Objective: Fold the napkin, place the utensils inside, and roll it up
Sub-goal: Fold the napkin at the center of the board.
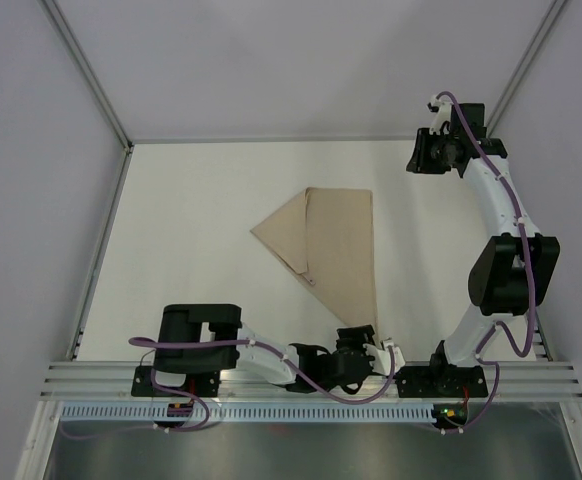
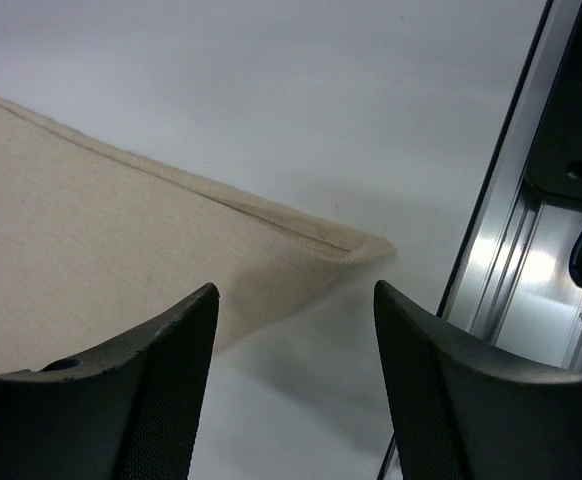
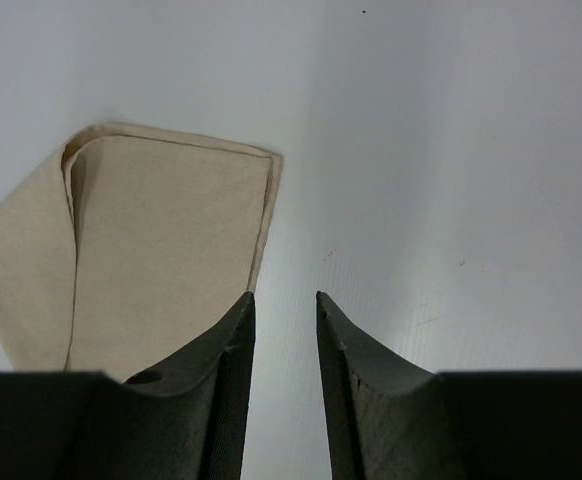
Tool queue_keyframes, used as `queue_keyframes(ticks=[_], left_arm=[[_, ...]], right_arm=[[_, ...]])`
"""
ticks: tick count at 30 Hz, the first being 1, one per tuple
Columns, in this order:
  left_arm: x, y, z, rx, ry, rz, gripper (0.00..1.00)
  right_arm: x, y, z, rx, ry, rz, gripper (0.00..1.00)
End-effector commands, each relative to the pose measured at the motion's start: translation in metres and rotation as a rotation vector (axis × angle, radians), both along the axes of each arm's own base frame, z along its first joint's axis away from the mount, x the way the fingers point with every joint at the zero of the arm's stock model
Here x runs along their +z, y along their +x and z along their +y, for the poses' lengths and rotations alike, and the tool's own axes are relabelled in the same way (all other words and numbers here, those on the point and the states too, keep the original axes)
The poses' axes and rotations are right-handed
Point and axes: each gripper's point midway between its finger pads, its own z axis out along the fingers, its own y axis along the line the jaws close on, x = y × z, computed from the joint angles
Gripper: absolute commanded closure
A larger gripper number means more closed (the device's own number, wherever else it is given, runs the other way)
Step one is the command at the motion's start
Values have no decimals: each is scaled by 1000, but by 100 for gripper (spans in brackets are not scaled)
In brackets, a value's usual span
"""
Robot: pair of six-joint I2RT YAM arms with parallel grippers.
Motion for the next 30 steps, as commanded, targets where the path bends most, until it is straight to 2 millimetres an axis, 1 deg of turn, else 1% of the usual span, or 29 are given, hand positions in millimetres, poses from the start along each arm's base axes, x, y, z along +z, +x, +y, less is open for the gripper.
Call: queue_keyframes(ticks=[1, 5, 10, 12, 14, 20, 24, 30], left_arm=[[18, -7, -21, -50, -53, -29, 33], [15, -15, -22, -82, -37, -12, 37], [7, -21, -21, -107, -22, 16, 38], [5, -21, -23, -111, -18, 17, 39], [5, -23, -26, -120, -20, 23, 42], [-1, -25, -32, -121, -19, 34, 44], [-6, -25, -31, -117, -13, 41, 46], [-9, -20, -31, -82, -19, 37, 46]], right_arm=[[19, 1, 0, -12, 22, -50, 63], [19, 1, -2, -17, 23, -51, 63], [19, 1, -3, -18, 23, -53, 63], [18, 1, -4, -22, 24, -46, 63], [18, 0, -4, -20, 24, -47, 63], [16, 0, -5, -21, 25, -45, 63], [15, 0, -5, -22, 25, -44, 64], [15, 0, -5, -23, 29, -41, 64]])
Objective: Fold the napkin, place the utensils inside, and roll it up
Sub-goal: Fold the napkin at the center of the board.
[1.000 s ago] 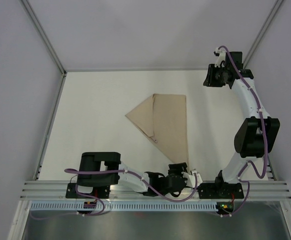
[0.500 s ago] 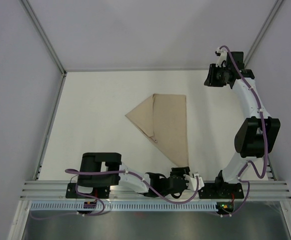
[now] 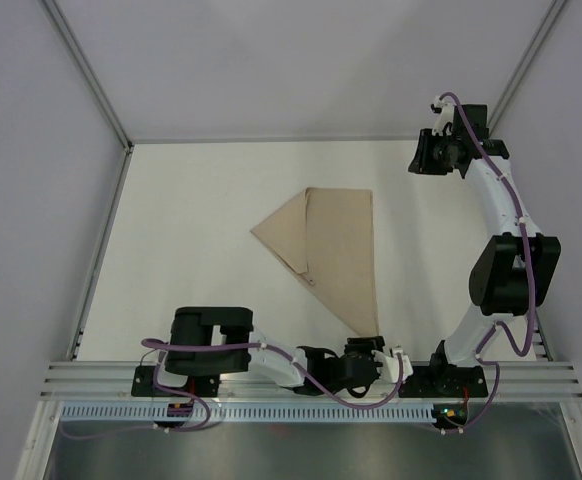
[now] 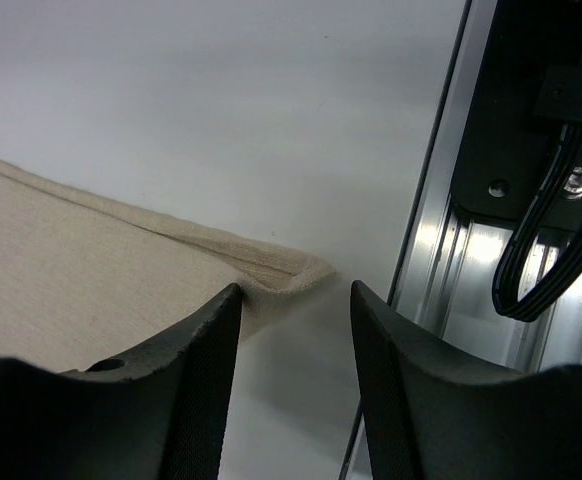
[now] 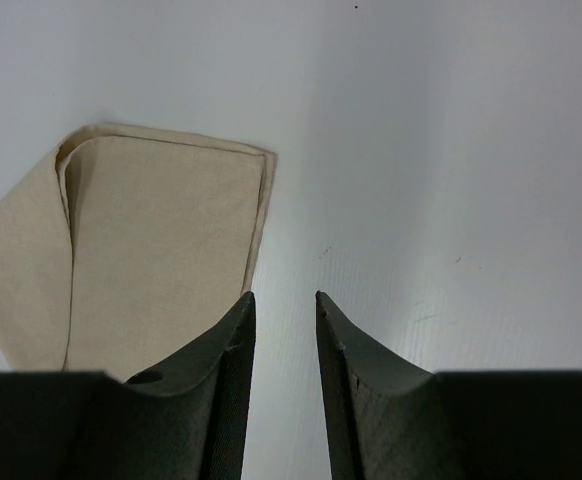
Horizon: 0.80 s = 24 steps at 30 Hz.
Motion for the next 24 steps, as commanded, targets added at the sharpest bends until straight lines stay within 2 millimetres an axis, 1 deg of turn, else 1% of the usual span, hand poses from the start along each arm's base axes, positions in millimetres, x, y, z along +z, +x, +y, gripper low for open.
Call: queue_keyframes(ticks=[1, 4, 12, 13, 16, 17, 21, 22, 24], left_arm=[[5, -1, -12, 11, -41, 7, 47], [5, 3, -12, 33, -46, 0, 47], [6, 11, -12, 51, -52, -2, 58], [7, 12, -12, 56, -54, -2, 63], [10, 16, -12, 65, -64, -2, 70], [12, 18, -12, 73, -70, -2, 75], [19, 26, -12, 90, -89, 4, 88], [21, 27, -12, 94, -97, 7, 97], [28, 31, -12, 103, -117, 13, 98]], right_arm=[[18, 0, 0, -12, 18, -49, 64], [17, 0, 0, -12, 18, -46, 64], [15, 0, -1, -13, 20, -42, 64], [15, 0, -1, -13, 20, -42, 64], [15, 0, -1, -13, 20, -42, 64], [15, 0, -1, -13, 20, -41, 64], [15, 0, -1, -12, 19, -43, 64], [15, 0, 0, -12, 20, -41, 64], [15, 1, 0, -12, 20, -42, 64]])
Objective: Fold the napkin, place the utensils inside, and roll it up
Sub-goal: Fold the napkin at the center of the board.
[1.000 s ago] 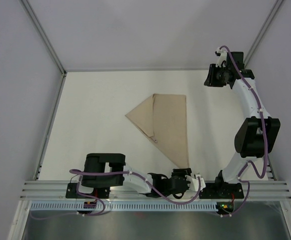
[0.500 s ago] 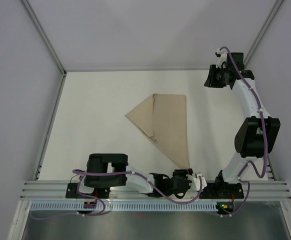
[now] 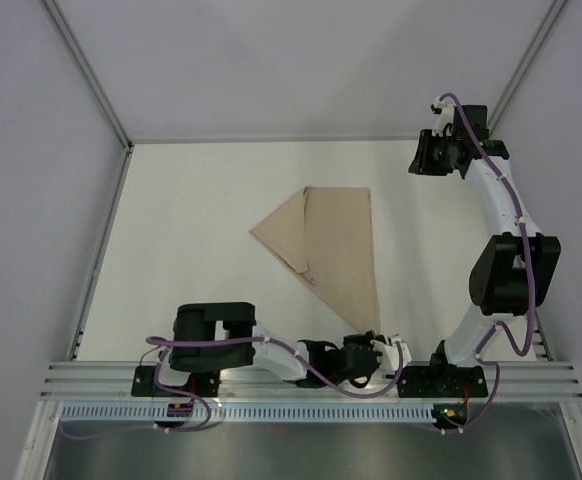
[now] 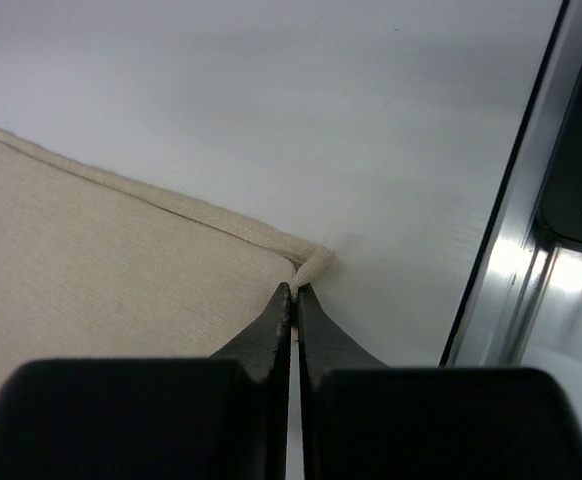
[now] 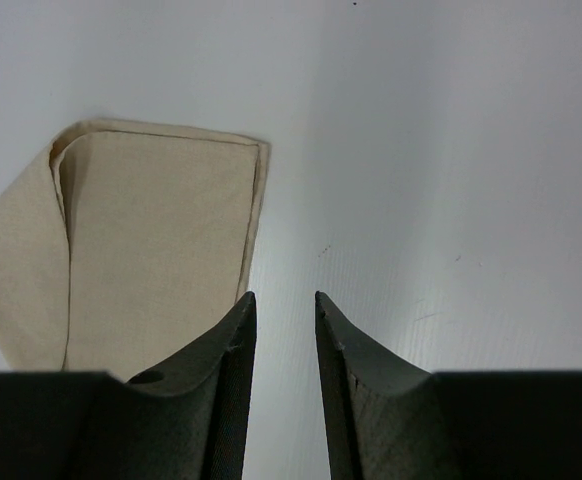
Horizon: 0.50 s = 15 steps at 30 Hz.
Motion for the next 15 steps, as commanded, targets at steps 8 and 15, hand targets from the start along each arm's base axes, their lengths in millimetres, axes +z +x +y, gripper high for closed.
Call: queue_keyframes(ticks=[8, 15], left_arm=[[66, 45, -2, 135, -267, 161, 98], [97, 91, 22, 238, -419, 298, 98]], right_arm=[[20, 3, 1, -6, 23, -49, 64], [26, 3, 3, 1, 28, -55, 64]])
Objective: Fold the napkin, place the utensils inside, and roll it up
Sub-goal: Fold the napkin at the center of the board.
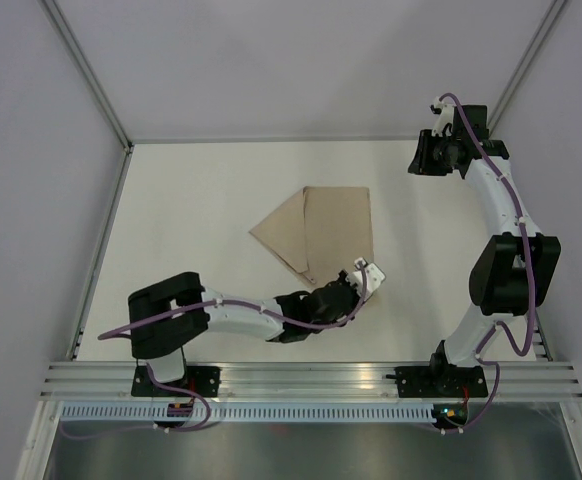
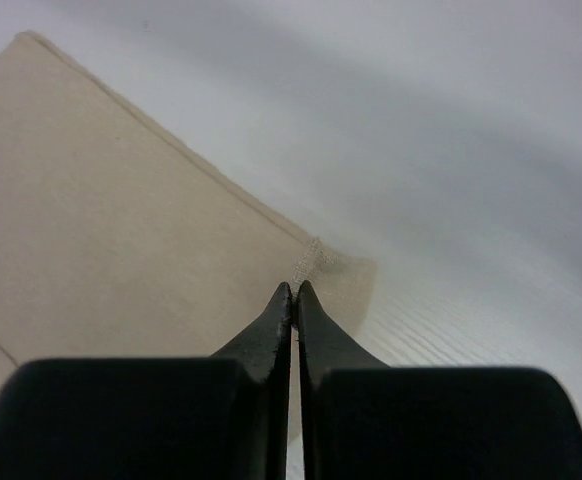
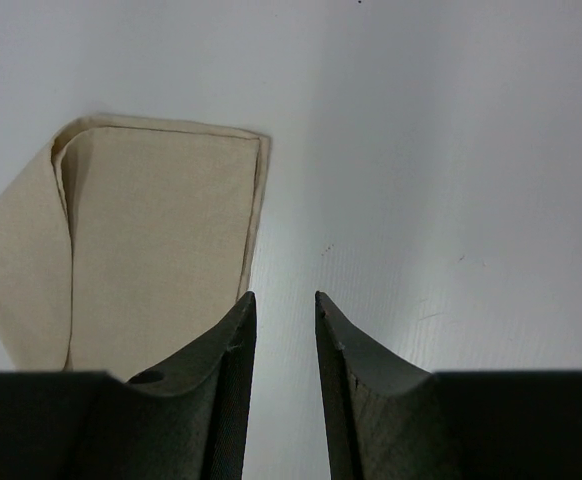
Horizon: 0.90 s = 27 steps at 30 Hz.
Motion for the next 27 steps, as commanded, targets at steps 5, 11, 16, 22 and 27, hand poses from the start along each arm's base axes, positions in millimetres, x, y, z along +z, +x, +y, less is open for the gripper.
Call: queue_keyframes(ticks=[5, 11, 16, 22, 27], left_arm=[[27, 40, 27, 127, -202, 179, 98], [28, 81, 67, 282, -275, 248, 98], [25, 114, 97, 410, -286, 276, 98], [30, 142, 121, 504, -329, 304, 98], [35, 160, 139, 554, -356, 302, 98]], right_arm=[[29, 4, 5, 6, 31, -55, 63], [29, 5, 6, 21, 32, -50, 63], [28, 3, 12, 37, 21, -47, 63], [28, 2, 19, 51, 14, -45, 64], [23, 1, 24, 61, 3, -37, 64]])
